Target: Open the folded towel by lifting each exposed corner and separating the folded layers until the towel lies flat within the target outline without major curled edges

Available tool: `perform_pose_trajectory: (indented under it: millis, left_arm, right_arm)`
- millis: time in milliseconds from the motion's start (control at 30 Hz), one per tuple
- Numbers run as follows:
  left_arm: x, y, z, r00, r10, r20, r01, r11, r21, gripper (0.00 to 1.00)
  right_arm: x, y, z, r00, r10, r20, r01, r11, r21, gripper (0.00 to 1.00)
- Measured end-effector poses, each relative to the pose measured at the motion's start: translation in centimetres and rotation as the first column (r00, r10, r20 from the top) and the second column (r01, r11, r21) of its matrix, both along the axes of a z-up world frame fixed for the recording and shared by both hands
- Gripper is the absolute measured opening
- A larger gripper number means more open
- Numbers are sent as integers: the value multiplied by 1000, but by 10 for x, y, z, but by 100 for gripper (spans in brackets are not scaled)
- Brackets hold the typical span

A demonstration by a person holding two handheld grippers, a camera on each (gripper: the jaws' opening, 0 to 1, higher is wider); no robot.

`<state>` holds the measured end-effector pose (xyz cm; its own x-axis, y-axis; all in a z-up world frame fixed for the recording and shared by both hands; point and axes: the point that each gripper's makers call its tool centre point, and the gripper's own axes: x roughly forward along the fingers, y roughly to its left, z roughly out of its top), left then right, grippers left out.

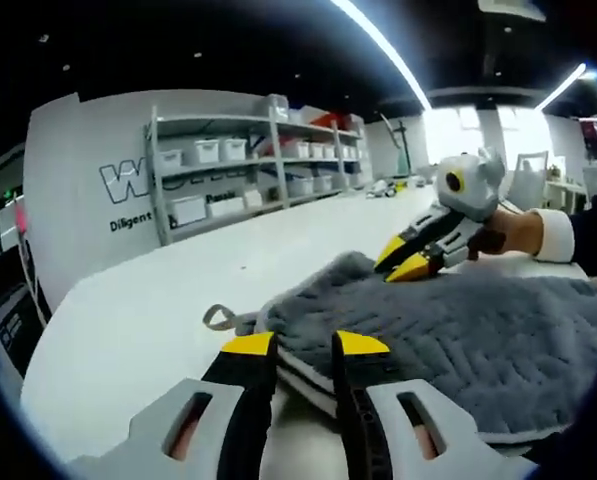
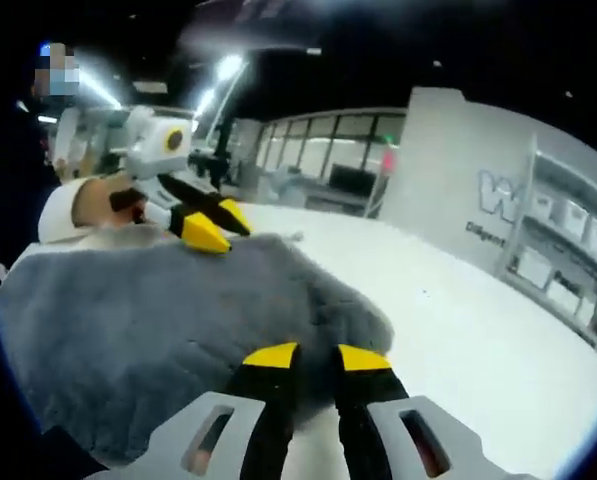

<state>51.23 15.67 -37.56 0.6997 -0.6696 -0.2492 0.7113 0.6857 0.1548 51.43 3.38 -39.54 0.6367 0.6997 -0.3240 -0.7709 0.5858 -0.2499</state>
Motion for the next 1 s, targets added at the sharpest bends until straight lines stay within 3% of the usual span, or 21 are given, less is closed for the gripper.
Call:
perform_pose_trajectory:
  millis: [200, 333, 567, 633, 1000]
  left_arm:
    - [2, 2, -6, 1000, 9, -22, -8, 1000, 16, 21]
    - [3, 5, -4, 1000, 17, -22, -17, 1000, 16, 26]
    - [6, 15, 0, 997, 35, -68, -39, 998, -51, 30]
    - [5, 13, 0, 996, 26, -83, -32, 997, -68, 31]
    - [3, 15, -12, 986, 23, -168, -38, 996, -85, 31]
  right_arm:
    - [3, 0, -4, 999, -11, -30, 12, 1000, 24, 9]
    - [3, -2, -4, 998, -18, -58, 21, 999, 48, 9]
    - [0, -1, 1, 1000, -2, -14, 2, 1000, 20, 11]
    - [-2, 0, 3, 998, -6, -63, 11, 997, 75, 13]
    - [-10, 8, 9, 998, 26, -63, -18, 992, 121, 18]
